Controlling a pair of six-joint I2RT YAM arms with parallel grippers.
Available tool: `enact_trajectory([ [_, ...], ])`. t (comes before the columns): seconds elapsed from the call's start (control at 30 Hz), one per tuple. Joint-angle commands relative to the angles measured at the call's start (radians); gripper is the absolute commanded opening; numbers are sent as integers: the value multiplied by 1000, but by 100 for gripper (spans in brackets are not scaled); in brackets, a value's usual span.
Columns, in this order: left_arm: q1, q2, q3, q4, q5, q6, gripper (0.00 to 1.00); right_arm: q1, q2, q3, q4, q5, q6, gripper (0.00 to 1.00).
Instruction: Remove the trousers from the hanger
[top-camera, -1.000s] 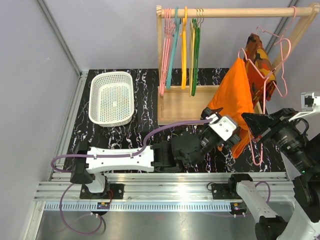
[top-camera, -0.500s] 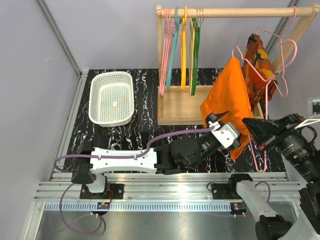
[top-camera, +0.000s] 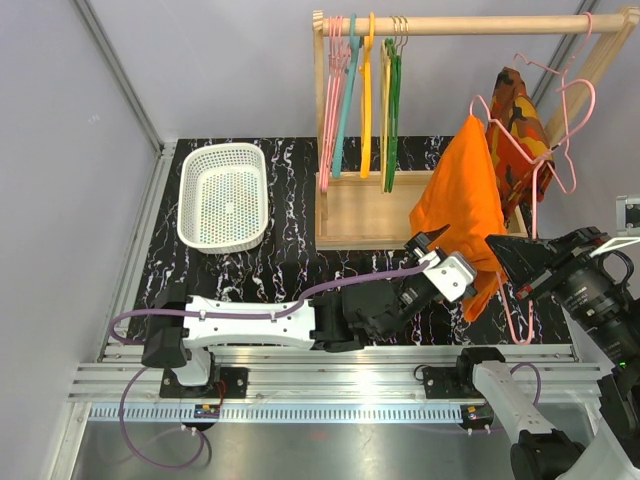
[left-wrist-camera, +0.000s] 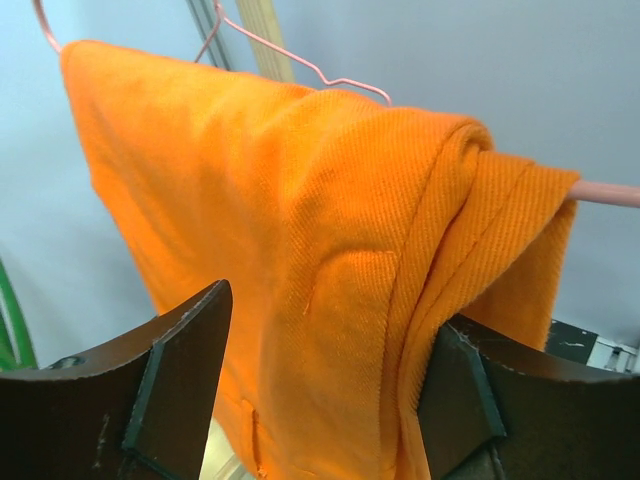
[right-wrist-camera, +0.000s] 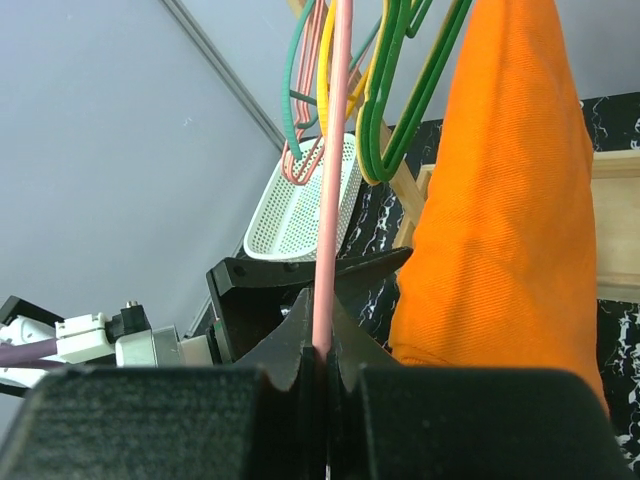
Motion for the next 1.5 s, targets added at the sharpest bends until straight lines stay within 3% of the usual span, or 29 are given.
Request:
enact_trajectory([
  [0.0,10,-3,23,94,-91,29,69,-2,-16,40,281,-36,0,0],
  [0.17,10,31,71,102,-102,12,70,-2,-23,35,300,-53,23,0],
  [0.27,10,50,98,113,-117,-8,78,-3,-28,26,311,-54,34,0],
  [0.4,10,70,137,121,-125,-34,80,-3,-37,-1,329,-57,51,0],
  [0.57,10,94,190,119,-154,-28,46,-3,-40,-4,322,-54,43,0],
  [0.7,10,91,203,114,-145,-33,30,-3,-40,-20,288,-25,17,0],
  [1.0,8,1,152,156,-113,-65,23,-2,-58,-158,236,33,-44,0],
  [1.13,7,-28,184,119,-148,-80,10,-2,-74,-243,223,45,-66,0],
  [1.47,10,-68,313,42,-136,-48,0,-2,-149,-403,156,119,-123,0],
])
